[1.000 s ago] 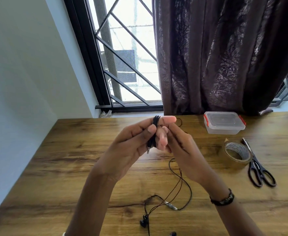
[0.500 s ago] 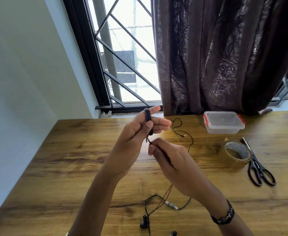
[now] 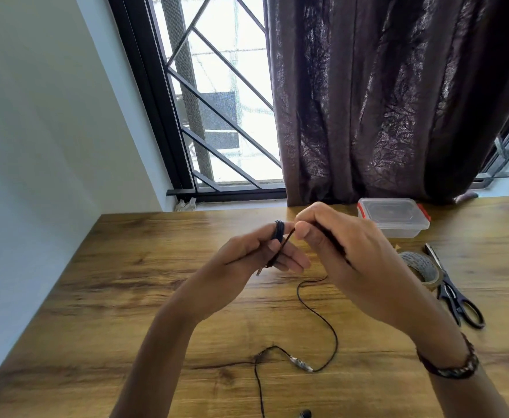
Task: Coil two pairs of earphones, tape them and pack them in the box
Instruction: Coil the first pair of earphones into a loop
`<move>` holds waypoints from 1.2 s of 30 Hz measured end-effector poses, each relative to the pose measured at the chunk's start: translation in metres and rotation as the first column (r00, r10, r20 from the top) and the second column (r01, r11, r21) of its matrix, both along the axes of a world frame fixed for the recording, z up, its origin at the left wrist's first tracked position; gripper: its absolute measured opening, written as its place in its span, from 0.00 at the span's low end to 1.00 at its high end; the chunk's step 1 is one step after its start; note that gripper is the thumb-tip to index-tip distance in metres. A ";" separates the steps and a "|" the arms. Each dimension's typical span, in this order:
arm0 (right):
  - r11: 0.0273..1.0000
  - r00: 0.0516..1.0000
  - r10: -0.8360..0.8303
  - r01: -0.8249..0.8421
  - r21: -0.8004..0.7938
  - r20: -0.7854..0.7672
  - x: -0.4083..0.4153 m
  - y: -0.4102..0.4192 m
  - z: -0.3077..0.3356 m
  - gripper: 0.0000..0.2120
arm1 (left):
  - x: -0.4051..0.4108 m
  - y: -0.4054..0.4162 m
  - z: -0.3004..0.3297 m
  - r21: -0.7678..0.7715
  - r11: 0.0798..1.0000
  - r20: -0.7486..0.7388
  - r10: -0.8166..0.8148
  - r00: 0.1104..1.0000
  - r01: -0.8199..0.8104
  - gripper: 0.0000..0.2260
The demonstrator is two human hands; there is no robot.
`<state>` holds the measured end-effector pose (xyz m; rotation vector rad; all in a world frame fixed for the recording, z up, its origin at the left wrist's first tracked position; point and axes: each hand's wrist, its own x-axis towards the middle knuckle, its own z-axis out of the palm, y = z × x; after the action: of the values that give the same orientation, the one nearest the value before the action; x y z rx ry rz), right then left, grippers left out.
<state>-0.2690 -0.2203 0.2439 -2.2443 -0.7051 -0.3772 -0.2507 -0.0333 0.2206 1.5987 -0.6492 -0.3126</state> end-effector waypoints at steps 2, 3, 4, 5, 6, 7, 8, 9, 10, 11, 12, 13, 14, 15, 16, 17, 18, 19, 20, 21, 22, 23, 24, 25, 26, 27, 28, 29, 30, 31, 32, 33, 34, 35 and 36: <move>1.000 0.999 -0.006 0.007 -0.015 0.033 0.004 -0.003 0.002 0.10 | -0.003 0.000 0.003 -0.001 0.999 -0.013 -0.040 0.999 0.040 0.15; 1.000 0.999 0.003 -0.002 -0.013 0.038 0.006 -0.003 0.003 0.10 | -0.004 0.000 0.005 0.005 0.998 -0.010 -0.061 0.998 0.061 0.15; 1.000 0.999 0.020 -0.020 -0.001 0.028 0.008 -0.004 0.004 0.10 | -0.005 0.001 0.006 0.012 0.996 -0.005 -0.084 0.996 0.084 0.15; 0.998 0.999 0.048 -0.048 0.028 -0.004 0.009 -0.004 0.004 0.09 | -0.005 0.001 0.007 0.017 0.994 -0.001 -0.107 0.994 0.107 0.16; 0.994 0.996 0.082 -0.079 0.071 -0.047 0.010 -0.004 0.004 0.09 | -0.006 0.002 0.008 0.019 0.992 -0.001 -0.127 0.992 0.127 0.16; 0.988 0.990 0.112 -0.102 0.116 -0.085 0.010 -0.003 0.004 0.09 | -0.006 0.002 0.009 0.017 0.990 -0.003 -0.140 0.990 0.140 0.16; 0.983 0.987 0.127 -0.112 0.145 -0.100 0.011 -0.003 0.003 0.10 | -0.006 0.003 0.010 0.011 0.989 -0.007 -0.149 0.989 0.149 0.16; 0.983 0.988 0.126 -0.112 0.145 -0.088 0.012 -0.003 0.002 0.10 | -0.006 0.003 0.010 0.003 0.988 -0.010 -0.156 0.988 0.156 0.17; 0.987 0.993 0.109 -0.103 0.121 -0.048 0.013 -0.003 0.001 0.10 | -0.006 0.004 0.011 -0.005 0.986 -0.011 -0.166 0.986 0.166 0.17; 0.992 0.996 0.091 -0.090 0.094 -0.004 0.014 -0.003 0.000 0.10 | -0.007 0.004 0.011 -0.013 0.985 -0.012 -0.175 0.985 0.174 0.17; 0.993 0.997 0.081 -0.082 0.084 0.021 0.015 -0.003 -0.002 0.10 | -0.007 0.005 0.011 -0.022 0.983 -0.012 -0.183 0.983 0.183 0.16; 0.992 0.996 0.083 -0.085 0.097 0.020 0.016 -0.003 -0.005 0.09 | -0.007 0.005 0.010 -0.033 0.981 -0.013 -0.189 0.982 0.189 0.16; 0.988 0.996 0.093 -0.093 0.126 0.006 0.017 -0.002 -0.008 0.09 | -0.007 0.006 0.010 -0.048 0.980 -0.014 -0.193 0.981 0.192 0.16; 0.980 0.994 0.106 -0.102 0.168 -0.017 0.018 -0.002 -0.012 0.10 | -0.007 0.006 0.010 -0.065 0.979 -0.018 -0.195 0.981 0.194 0.16; 0.968 0.991 0.128 -0.115 0.224 -0.045 0.019 0.000 -0.017 0.10 | -0.008 0.006 0.010 -0.085 0.976 -0.023 -0.203 0.979 0.201 0.16; 0.946 0.984 0.162 -0.132 0.295 -0.077 0.020 0.001 -0.022 0.11 | -0.008 0.006 0.009 -0.109 0.972 -0.029 -0.215 0.976 0.210 0.16; 0.916 0.973 0.200 -0.146 0.374 -0.112 0.020 0.003 -0.027 0.13 | -0.008 0.006 0.009 -0.136 0.966 -0.034 -0.225 0.974 0.219 0.16; 0.880 0.961 0.236 -0.150 0.451 -0.141 0.020 0.006 -0.032 0.14 | -0.008 0.005 0.008 -0.167 0.961 -0.043 -0.231 0.972 0.221 0.16; 0.845 0.952 0.260 -0.145 0.514 -0.159 0.020 0.009 -0.037 0.14 | -0.007 0.004 0.007 -0.201 0.956 -0.058 -0.228 0.972 0.212 0.16; 0.818 0.948 0.270 -0.133 0.560 -0.171 0.020 0.012 -0.042 0.14 | -0.007 0.003 0.006 -0.239 0.951 -0.080 -0.218 0.973 0.194 0.16; 0.803 0.947 0.265 -0.115 0.584 -0.179 0.020 0.015 -0.047 0.14 | -0.005 0.002 0.004 -0.281 0.945 -0.106 -0.204 0.973 0.167 0.16; 0.799 0.949 0.254 -0.096 0.593 -0.188 0.019 0.019 -0.053 0.14 | -0.004 0.001 0.003 -0.322 0.937 -0.132 -0.187 0.973 0.136 0.16; 0.802 0.952 0.235 -0.075 0.593 -0.198 0.018 0.022 -0.058 0.14 | -0.002 0.000 0.001 -0.358 0.928 -0.157 -0.167 0.973 0.102 0.16; 0.804 0.953 0.215 -0.049 0.592 -0.212 0.018 0.024 -0.062 0.14 | -0.001 -0.002 -0.001 -0.388 0.919 -0.180 -0.147 0.973 0.067 0.16; 0.808 0.956 0.189 -0.021 0.589 -0.225 0.017 0.027 -0.067 0.12 | 0.001 -0.003 -0.002 -0.415 0.909 -0.204 -0.130 0.970 0.034 0.16; 0.816 0.958 0.160 0.007 0.578 -0.238 0.016 0.029 -0.071 0.10 | 0.002 -0.004 -0.004 -0.441 0.898 -0.229 -0.114 0.967 0.002 0.16; 0.828 0.958 0.132 0.034 0.560 -0.253 0.015 0.031 -0.074 0.10 | 0.004 -0.004 -0.006 -0.464 0.885 -0.251 -0.100 0.963 -0.029 0.16; 0.839 0.954 0.112 0.058 0.540 -0.277 0.014 0.033 -0.077 0.10 | 0.005 -0.005 -0.008 -0.482 0.874 -0.268 -0.090 0.959 -0.053 0.16; 0.848 0.946 0.099 0.081 0.524 -0.308 0.012 0.034 -0.080 0.10 | 0.006 -0.006 -0.010 -0.492 0.868 -0.280 -0.078 0.957 -0.073 0.17; 0.854 0.936 0.095 0.099 0.510 -0.340 0.011 0.035 -0.083 0.10 | 0.007 -0.007 -0.011 -0.487 0.868 -0.286 -0.057 0.956 -0.094 0.17; 0.863 0.924 0.094 0.110 0.493 -0.370 0.009 0.035 -0.085 0.09 | 0.008 -0.008 -0.013 -0.469 0.875 -0.285 -0.022 0.958 -0.120 0.16; 0.874 0.915 0.095 0.112 0.473 -0.393 0.007 0.036 -0.086 0.09 | 0.008 -0.009 -0.015 -0.442 0.884 -0.278 0.027 0.960 -0.153 0.16; 0.887 0.910 0.095 0.107 0.450 -0.403 0.005 0.036 -0.087 0.10 | 0.008 -0.009 -0.016 -0.414 0.891 -0.267 0.077 0.961 -0.187 0.15; 0.900 0.912 0.092 0.096 0.425 -0.400 0.003 0.037 -0.087 0.10 | 0.008 -0.010 -0.018 -0.386 0.898 -0.250 0.119 0.961 -0.212 0.15; 0.912 0.915 0.086 0.087 0.400 -0.395 0.000 0.036 -0.088 0.10 | 0.008 -0.010 -0.019 -0.359 0.906 -0.225 0.150 0.963 -0.225 0.15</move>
<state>-0.2686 -0.1840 0.1564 -1.8336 -0.3609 -0.0403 -0.2424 -0.0438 0.2013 1.2252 -0.3731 -0.1798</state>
